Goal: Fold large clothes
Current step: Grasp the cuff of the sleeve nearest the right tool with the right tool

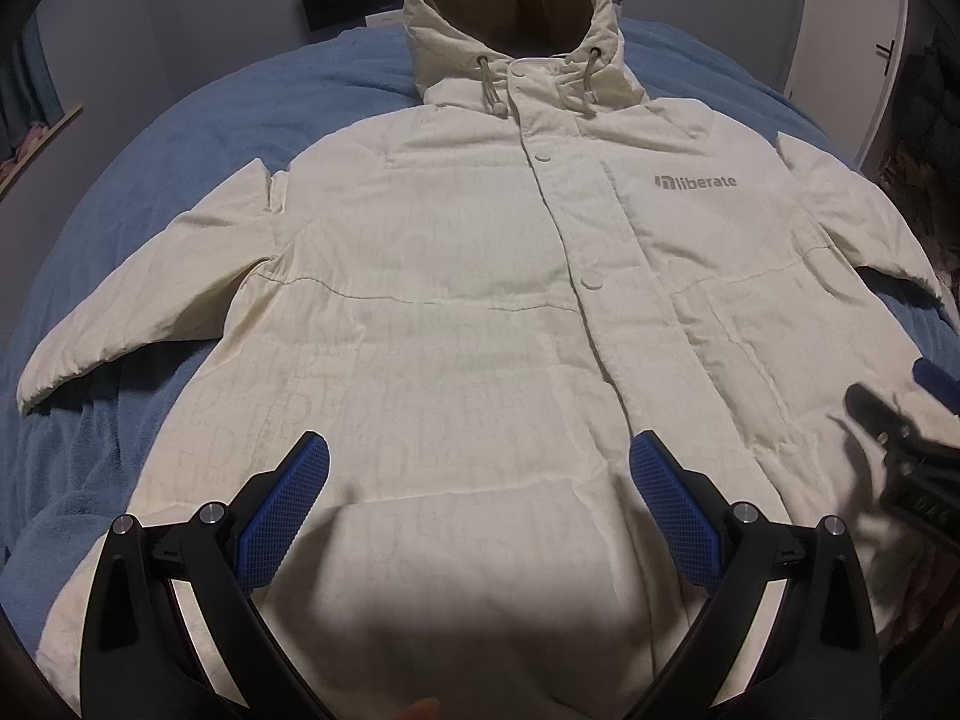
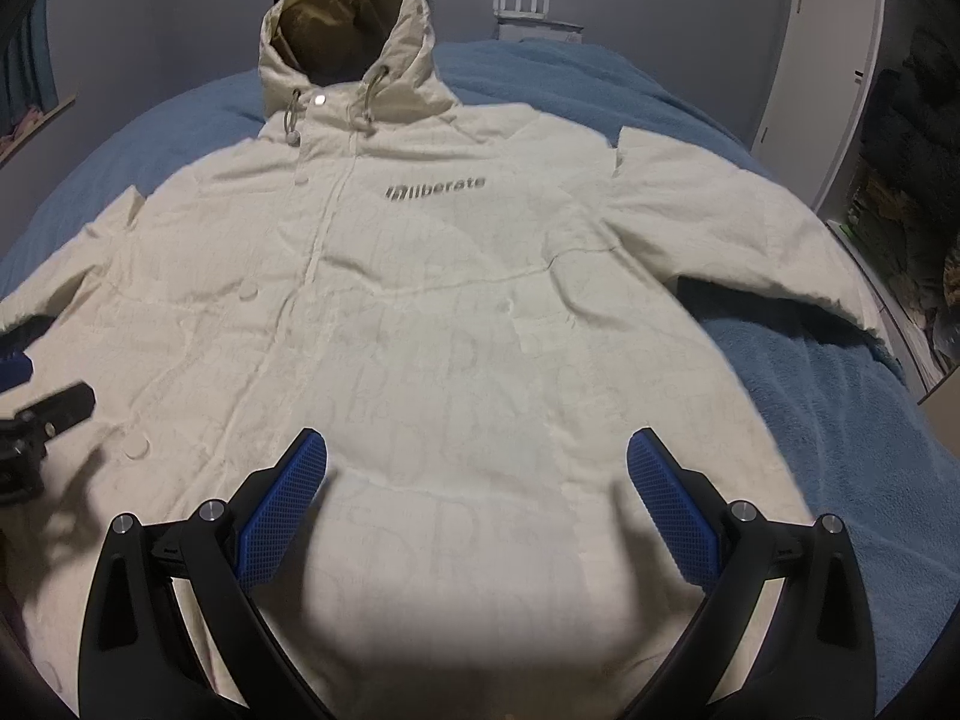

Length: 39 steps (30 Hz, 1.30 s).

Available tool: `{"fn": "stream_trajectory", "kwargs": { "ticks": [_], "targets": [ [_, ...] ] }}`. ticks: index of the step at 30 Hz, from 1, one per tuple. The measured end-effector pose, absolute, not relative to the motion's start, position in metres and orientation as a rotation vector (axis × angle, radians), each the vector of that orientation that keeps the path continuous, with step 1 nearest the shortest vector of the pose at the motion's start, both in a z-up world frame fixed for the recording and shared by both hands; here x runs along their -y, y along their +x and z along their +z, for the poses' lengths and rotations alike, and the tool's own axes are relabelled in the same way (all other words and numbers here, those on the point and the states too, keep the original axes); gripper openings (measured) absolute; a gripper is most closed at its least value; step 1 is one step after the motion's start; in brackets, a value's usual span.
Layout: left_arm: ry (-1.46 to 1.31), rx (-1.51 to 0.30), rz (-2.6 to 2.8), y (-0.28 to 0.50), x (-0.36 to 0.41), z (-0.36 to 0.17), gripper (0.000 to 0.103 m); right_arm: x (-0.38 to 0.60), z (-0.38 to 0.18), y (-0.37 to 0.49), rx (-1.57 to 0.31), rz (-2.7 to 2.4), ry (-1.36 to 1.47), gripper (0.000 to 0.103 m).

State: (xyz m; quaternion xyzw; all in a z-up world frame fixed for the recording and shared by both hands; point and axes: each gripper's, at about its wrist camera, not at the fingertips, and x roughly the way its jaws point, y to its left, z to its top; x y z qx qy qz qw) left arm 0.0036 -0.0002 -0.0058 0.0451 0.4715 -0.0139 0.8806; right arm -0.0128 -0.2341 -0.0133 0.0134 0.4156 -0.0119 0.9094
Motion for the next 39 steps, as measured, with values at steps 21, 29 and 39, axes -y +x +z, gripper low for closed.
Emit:
{"fn": "stream_trajectory", "kwargs": {
  "ticks": [21,29,39],
  "targets": [
    [0.154,-0.801,0.013,0.091,-0.029,0.076,0.097,0.446,0.007,0.074,-0.88,-0.327,0.317,0.097],
    [0.154,-0.857,-0.064,0.092,-0.037,0.02,0.097,0.5,-0.047,0.086,-0.928,-0.37,0.616,0.092],
    [0.082,-0.916,-0.114,0.105,-0.041,-0.006,0.097,0.562,-0.053,0.092,-0.758,-0.475,0.815,0.05]
  ]
}}
